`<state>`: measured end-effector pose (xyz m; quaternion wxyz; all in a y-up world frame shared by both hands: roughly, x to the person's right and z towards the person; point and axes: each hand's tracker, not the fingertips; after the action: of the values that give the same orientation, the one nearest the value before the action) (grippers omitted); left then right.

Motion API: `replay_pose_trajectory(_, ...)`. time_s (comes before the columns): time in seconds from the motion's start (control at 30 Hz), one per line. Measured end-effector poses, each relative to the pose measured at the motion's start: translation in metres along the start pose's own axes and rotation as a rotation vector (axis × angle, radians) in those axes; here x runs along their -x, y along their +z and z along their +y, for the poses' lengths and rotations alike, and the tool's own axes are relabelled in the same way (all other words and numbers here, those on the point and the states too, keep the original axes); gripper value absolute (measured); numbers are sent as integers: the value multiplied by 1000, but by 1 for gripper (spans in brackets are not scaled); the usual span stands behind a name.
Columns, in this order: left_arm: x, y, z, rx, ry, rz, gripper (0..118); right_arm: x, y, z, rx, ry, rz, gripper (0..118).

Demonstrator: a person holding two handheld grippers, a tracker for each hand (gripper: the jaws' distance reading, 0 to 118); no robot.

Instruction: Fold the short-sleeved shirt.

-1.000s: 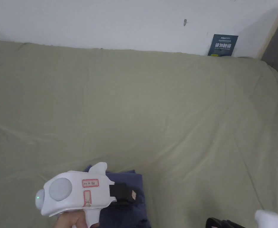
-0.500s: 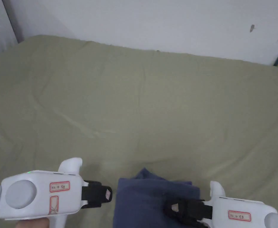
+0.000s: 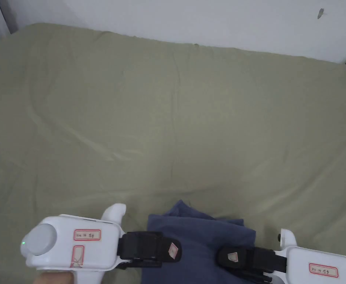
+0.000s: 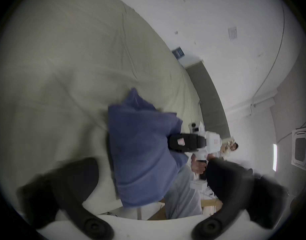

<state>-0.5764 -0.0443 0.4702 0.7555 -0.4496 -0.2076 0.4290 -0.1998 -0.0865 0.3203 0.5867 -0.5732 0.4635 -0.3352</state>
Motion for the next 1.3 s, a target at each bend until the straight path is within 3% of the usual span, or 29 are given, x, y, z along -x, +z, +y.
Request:
replay_pose_trajectory(0.17, 11, -18, 10, -35, -43, -72, 109, -1, -1, -1, -7, -9, 9, 0)
replay_pose_trajectory(0.2, 15, -19, 11, -37, -23, -101, 98, -2, -1, -1, -8, -16, 13, 0)
replay_pose_trajectory(0.23, 17, -16, 15, -39, -17, -102, 77, -3, -1, -1, -8, -22, 19, 0)
replay_pose_trajectory(0.27, 18, -13, 16, -36, -23, -78, 44, -4, -1, -1, -8, -21, 20, 0)
replay_pose_trajectory(0.3, 24, -11, 16, -54, -21, -14, 37, -6, 0, 1, -9, -22, 23, 0)
replay_pose_trajectory(0.57, 22, -9, 17, -23, -12, -31, 36, -3, -1, 1, -5, -21, 22, 0)
replay_pose_trajectory(0.87, 18, 22, 36, 4, -17, 27, 35, 37, 26, -6, -85, 100, -62, 0)
replay_pose_trajectory(1.03, 39, 106, 63, -35, -13, 93, 35, 59, 45, -10, -122, 179, -111, 0)
replay_pose_trajectory(1.3, 112, 265, 115, -109, 67, 274, 35, 76, 47, -17, -153, 197, -163, 0)
